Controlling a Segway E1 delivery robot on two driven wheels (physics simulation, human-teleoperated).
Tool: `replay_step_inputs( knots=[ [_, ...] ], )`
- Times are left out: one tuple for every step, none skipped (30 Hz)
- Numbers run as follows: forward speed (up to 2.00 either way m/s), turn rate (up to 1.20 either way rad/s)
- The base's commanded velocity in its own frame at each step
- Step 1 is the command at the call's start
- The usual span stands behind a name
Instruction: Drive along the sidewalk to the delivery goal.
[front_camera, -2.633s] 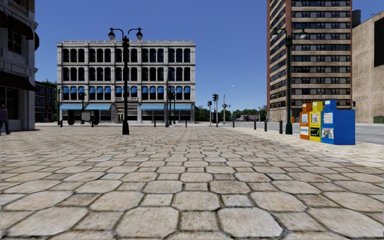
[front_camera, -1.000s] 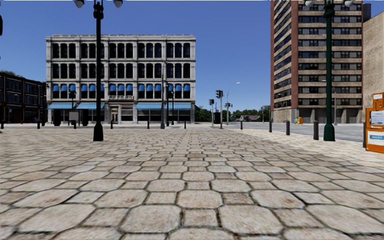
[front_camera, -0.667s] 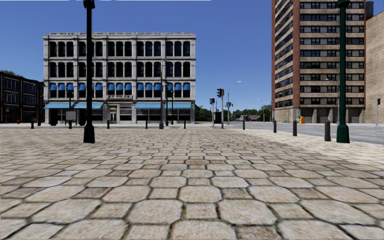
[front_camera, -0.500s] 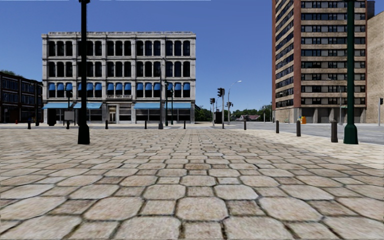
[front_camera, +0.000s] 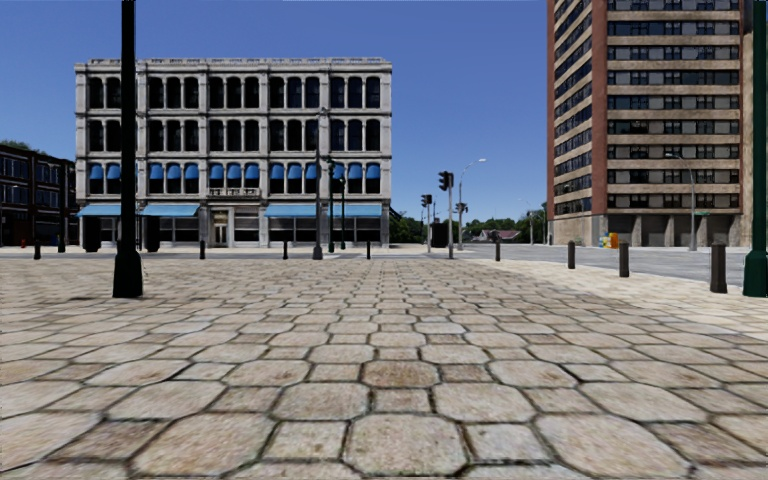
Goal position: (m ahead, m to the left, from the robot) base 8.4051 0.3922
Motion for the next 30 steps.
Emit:
replay_step_inputs(
  knots=[
    [2.00,0.00],
    [2.00,0.00],
    [2.00,0.00],
    [2.00,0.00],
    [2.00,0.00],
    [2.00,0.00],
    [2.00,0.00],
    [2.00,0.00],
    [2.00,0.00],
    [2.00,0.00],
    [2.00,0.00],
    [2.00,0.00],
    [2.00,0.00],
    [2.00,0.00],
    [2.00,0.00],
    [2.00,0.00],
    [2.00,0.00],
    [2.00,0.00],
    [2.00,0.00],
    [2.00,0.00],
    [2.00,0.00],
    [2.00,0.00],
    [2.00,0.00],
    [2.00,0.00],
    [2.00,0.00],
    [2.00,0.00],
    [2.00,0.00],
    [2.00,0.00],
    [2.00,0.00],
    [2.00,0.00]
  ],
)
